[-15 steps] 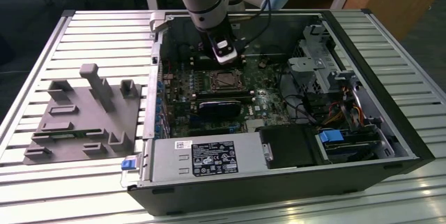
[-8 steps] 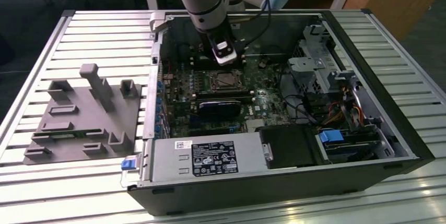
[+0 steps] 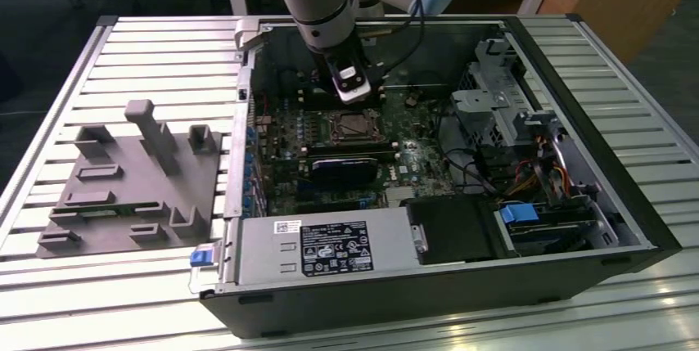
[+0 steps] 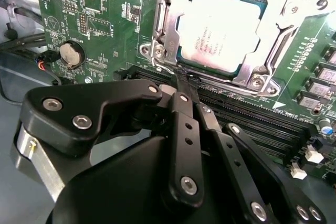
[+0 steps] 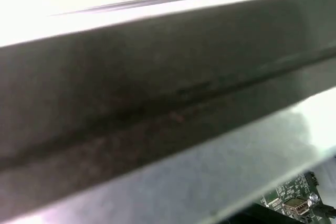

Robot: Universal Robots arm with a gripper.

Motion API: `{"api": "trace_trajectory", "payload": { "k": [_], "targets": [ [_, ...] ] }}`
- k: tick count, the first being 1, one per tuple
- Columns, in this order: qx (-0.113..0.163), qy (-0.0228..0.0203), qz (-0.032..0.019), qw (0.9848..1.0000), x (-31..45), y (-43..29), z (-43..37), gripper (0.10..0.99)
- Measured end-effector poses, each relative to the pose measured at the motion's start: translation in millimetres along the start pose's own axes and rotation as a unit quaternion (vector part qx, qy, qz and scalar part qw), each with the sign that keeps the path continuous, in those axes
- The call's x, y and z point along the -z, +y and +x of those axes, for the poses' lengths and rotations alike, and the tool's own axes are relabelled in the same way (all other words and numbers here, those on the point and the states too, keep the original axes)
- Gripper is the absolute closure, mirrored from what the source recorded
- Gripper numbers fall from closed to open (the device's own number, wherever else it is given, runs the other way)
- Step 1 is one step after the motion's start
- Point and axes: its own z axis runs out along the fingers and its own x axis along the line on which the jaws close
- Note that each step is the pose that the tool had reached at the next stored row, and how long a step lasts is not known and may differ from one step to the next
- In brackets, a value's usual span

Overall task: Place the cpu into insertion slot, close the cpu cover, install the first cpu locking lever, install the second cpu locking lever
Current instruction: 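Install the first cpu locking lever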

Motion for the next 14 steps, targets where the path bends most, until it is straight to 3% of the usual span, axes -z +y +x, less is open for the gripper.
{"api": "trace_trajectory", "payload": {
  "k": [14],
  "targets": [
    [-0.001,0.0013,-0.0028,1.0000,-0.5,0.4,-1.1,0.984]
  ]
}}
